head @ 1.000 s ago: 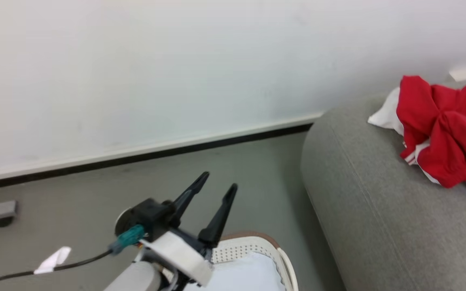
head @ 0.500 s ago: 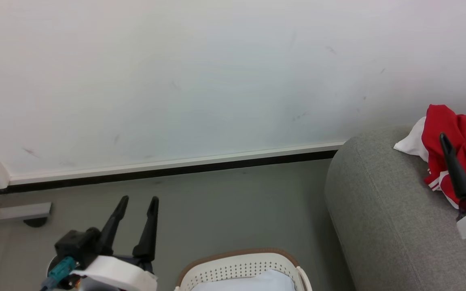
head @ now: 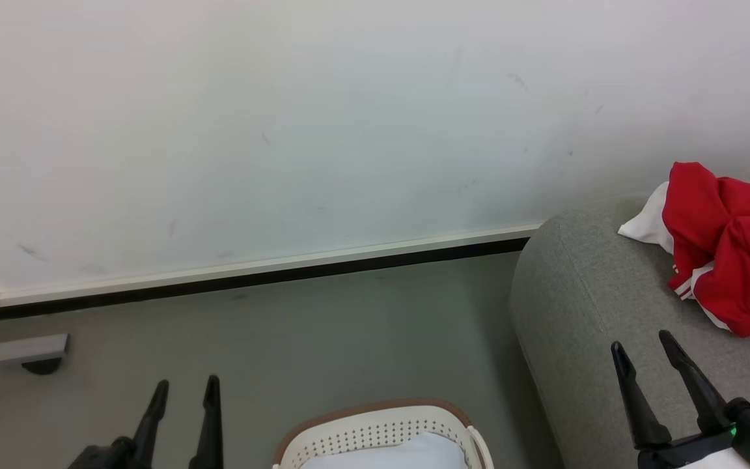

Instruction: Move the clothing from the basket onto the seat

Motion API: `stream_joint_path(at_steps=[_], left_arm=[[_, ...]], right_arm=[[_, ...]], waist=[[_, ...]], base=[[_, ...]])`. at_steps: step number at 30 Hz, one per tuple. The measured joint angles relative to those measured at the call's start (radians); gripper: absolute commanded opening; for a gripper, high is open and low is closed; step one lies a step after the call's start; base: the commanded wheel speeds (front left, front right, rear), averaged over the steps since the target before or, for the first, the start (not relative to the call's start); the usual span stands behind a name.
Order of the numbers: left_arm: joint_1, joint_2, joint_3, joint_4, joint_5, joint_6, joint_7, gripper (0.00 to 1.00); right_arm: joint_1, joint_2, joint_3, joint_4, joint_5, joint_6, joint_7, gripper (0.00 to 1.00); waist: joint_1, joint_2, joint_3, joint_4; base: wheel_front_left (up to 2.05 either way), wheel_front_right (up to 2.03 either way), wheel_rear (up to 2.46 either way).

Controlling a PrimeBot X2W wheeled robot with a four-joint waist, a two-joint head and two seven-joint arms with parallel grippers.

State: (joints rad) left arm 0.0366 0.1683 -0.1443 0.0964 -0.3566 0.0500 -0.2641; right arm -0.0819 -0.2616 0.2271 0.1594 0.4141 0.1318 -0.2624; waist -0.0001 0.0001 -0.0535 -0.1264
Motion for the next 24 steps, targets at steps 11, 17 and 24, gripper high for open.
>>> stream_joint_path(at_steps=[11,17,24], left_arm=[[0.024,-0.072,0.099,0.010,0.109,-0.078,0.000,1.00],[0.024,-0.093,0.122,0.016,0.133,-0.101,0.000,1.00],[0.023,-0.106,0.134,0.027,0.152,-0.113,0.000,1.00]], right_arm=[[0.041,0.079,-0.047,-0.008,-0.063,0.000,0.000,1.00],[0.037,0.088,-0.045,-0.008,-0.065,0.000,0.000,1.00],[0.036,0.093,-0.035,-0.006,-0.065,0.000,0.000,1.00]], waist=[[0.0001,0.0000,0.010,-0.007],[0.0000,0.0000,0.014,-0.009],[0.0001,0.0000,0.016,-0.010]], base=[[0.00,0.00,0.00],[0.00,0.00,0.00],[0.00,0.00,0.00]])
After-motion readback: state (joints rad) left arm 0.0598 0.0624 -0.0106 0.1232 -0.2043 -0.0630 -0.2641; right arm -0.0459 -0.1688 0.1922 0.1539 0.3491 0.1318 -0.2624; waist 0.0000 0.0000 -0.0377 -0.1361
